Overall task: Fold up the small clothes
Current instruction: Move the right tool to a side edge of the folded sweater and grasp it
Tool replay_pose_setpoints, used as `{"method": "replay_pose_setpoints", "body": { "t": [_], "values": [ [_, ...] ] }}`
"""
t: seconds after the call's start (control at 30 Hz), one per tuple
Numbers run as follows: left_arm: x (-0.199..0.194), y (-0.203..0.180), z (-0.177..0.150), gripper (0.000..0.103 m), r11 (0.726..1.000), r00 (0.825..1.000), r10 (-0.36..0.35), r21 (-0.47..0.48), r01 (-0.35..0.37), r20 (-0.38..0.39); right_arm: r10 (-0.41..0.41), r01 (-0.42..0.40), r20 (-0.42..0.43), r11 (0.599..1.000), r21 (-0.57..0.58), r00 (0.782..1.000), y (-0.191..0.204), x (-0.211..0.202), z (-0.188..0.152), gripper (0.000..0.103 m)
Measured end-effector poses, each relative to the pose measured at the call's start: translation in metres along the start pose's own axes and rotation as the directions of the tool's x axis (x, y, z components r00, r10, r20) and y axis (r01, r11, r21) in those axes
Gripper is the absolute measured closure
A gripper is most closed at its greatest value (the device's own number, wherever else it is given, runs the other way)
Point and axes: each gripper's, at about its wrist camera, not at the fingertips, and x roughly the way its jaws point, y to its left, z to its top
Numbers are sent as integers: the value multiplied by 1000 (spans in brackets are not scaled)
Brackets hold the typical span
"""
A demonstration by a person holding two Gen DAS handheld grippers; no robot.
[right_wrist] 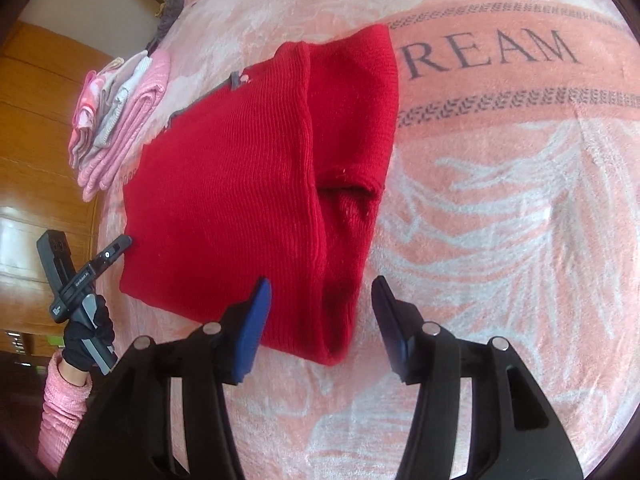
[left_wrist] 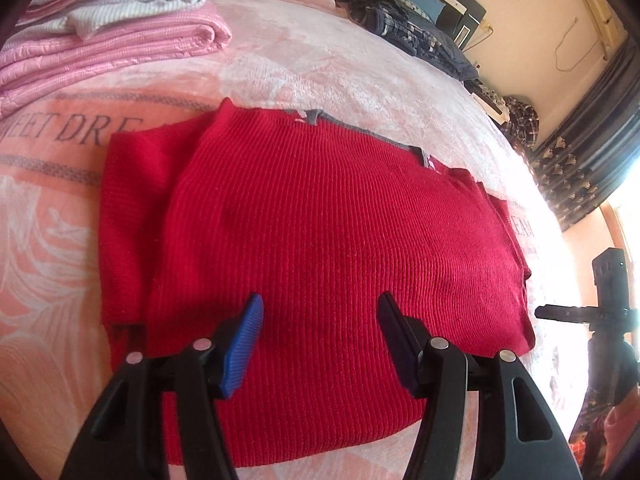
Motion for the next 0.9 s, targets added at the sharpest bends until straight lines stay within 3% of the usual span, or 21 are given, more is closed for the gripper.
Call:
{"method": "replay_pose_setpoints", "body": {
  "t": [0.1, 0.4, 0.53, 0.9],
  "values": [
    [-2, 2, 8, 36, 1000, 1000, 15, -18, -14, 23, 47, -48, 16, 998, 38, 999, -11, 3, 14, 41],
    [12, 15, 15, 36, 998, 1000, 24, -57, -24, 2, 207, -212, 75, 974, 79, 976, -45, 22, 40, 46],
    [14, 17, 18, 36, 998, 1000, 20, -53, -20, 6, 222, -225, 86, 974, 28, 971, -40, 24, 44, 48],
    [20, 17, 18, 35, 999, 1000, 26, -35, -27, -3, 219, -224, 128, 974, 25, 967, -28, 37, 54, 50]
  ]
}}
